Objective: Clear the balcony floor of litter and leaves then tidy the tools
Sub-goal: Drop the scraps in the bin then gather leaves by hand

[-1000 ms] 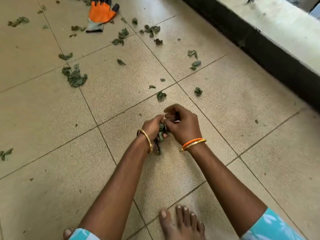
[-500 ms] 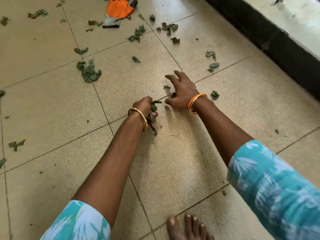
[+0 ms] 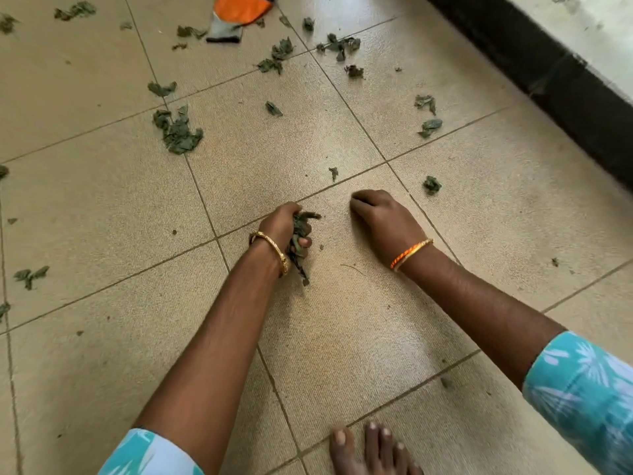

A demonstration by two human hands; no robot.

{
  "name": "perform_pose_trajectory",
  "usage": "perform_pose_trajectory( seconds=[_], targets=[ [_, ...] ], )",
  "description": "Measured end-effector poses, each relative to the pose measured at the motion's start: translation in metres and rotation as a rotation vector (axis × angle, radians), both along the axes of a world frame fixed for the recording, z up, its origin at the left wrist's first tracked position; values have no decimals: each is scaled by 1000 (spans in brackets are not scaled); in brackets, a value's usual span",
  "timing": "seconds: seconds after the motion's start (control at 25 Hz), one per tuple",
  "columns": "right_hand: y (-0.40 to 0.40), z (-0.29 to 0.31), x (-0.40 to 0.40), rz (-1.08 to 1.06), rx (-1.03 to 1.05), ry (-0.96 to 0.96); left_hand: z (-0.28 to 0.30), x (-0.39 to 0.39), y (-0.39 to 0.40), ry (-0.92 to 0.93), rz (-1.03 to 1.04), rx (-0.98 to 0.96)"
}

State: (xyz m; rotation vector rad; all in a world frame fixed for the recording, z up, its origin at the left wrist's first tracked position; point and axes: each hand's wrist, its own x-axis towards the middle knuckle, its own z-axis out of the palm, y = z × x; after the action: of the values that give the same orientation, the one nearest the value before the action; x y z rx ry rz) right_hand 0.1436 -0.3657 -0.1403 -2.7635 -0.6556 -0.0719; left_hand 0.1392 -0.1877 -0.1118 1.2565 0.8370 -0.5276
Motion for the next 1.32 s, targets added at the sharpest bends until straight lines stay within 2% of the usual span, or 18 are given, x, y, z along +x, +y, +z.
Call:
perform_pose_trajectory(
  seconds=[0.08, 0.16, 0.24, 0.36, 0.4, 0.44, 0.52, 0.6, 0.68, 0.76, 0.84, 0.92, 1.0, 1.04, 1.12, 1.24, 1.32],
  targets=[
    [-4, 1, -2, -16, 44, -23, -1, -4, -8, 10, -34, 25],
    [0, 3, 0, -110, 173, 1, 1, -5, -15, 10, -54, 61],
    [9, 9, -1, -278, 455, 49, 4, -6, -21, -13, -89, 116],
    [33, 31, -19, -441, 1064, 419, 9, -7, -28, -57, -177, 51],
    [40, 35, -27, -445, 1110, 429, 10, -9, -31, -72, -192, 1],
    [45, 38, -34, -438, 1032, 360, 10, -11, -34, -86, -194, -19],
    [49, 39, -43, -348, 783, 227, 8, -15, -35, -106, -160, 66],
    [45, 41, -38, -291, 787, 242, 6, -17, -30, -114, -67, 163],
    [33, 42, -19, -343, 838, 304, 5, -15, -20, -103, 21, 129],
    [21, 34, 12, -398, 657, 311, 7, -11, -11, -93, 108, 67],
    [20, 22, 43, -291, 412, 325, 9, -8, -4, -93, 153, 44],
    [28, 7, 56, -83, 234, 315, 11, -5, -3, -98, 152, 12],
    [32, -6, 53, 36, 79, 189, 10, -5, -4, -92, 153, -16],
    [33, -9, 49, 26, 34, 99, 9, -5, -4, -88, 156, -16],
    [33, -7, 47, -55, 8, -3, 7, -5, -3, -80, 171, -9],
    [37, 5, 56, -132, 37, 48, 5, -6, -3, -48, 133, 4],
    [36, 14, 50, -191, 194, 136, 4, -9, -8, -64, 39, 69]
  ],
)
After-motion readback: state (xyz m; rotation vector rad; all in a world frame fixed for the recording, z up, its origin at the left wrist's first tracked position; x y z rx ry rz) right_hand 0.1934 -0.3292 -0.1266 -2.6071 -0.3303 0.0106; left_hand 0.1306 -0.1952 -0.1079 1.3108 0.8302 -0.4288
